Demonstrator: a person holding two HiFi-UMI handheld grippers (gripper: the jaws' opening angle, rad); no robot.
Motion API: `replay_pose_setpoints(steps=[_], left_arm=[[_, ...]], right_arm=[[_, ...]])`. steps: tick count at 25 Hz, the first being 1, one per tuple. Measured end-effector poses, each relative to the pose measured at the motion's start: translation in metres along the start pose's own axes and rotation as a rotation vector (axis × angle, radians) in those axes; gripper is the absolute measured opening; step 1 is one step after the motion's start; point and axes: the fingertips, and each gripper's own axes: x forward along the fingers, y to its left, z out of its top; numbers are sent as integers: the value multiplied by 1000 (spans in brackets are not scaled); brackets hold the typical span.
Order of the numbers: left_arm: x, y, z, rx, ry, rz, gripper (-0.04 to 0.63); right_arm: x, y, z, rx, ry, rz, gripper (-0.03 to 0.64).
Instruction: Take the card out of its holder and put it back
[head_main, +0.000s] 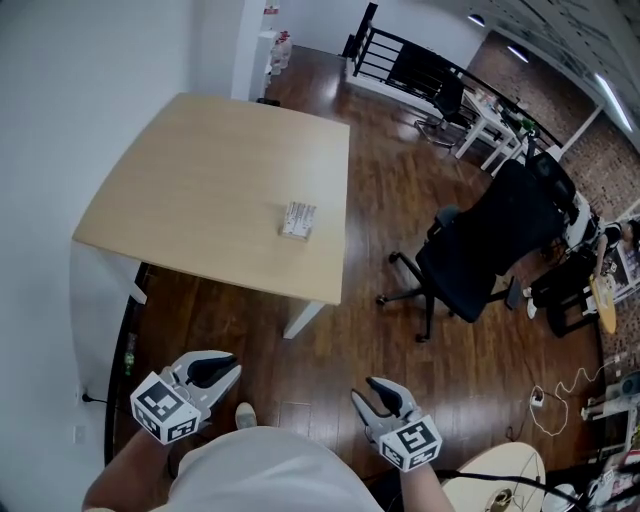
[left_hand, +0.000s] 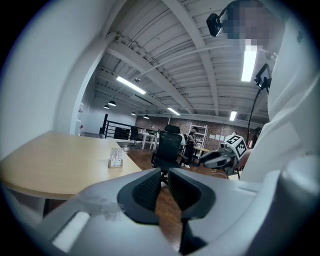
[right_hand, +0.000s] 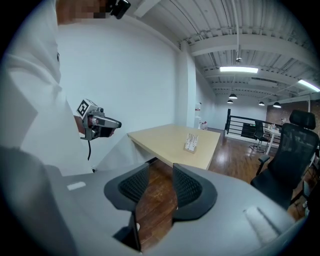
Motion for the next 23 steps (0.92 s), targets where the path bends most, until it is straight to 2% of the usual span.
replay_pose_setpoints(steps=[15,23], left_arm=[[36,-94,0,42,34,-53,49],[33,-132,-11,43,39,-9,49]], right_arm=[[-78,-4,-43,10,1,-6,147],[-117,-9,-61,3,-16,-7,143]])
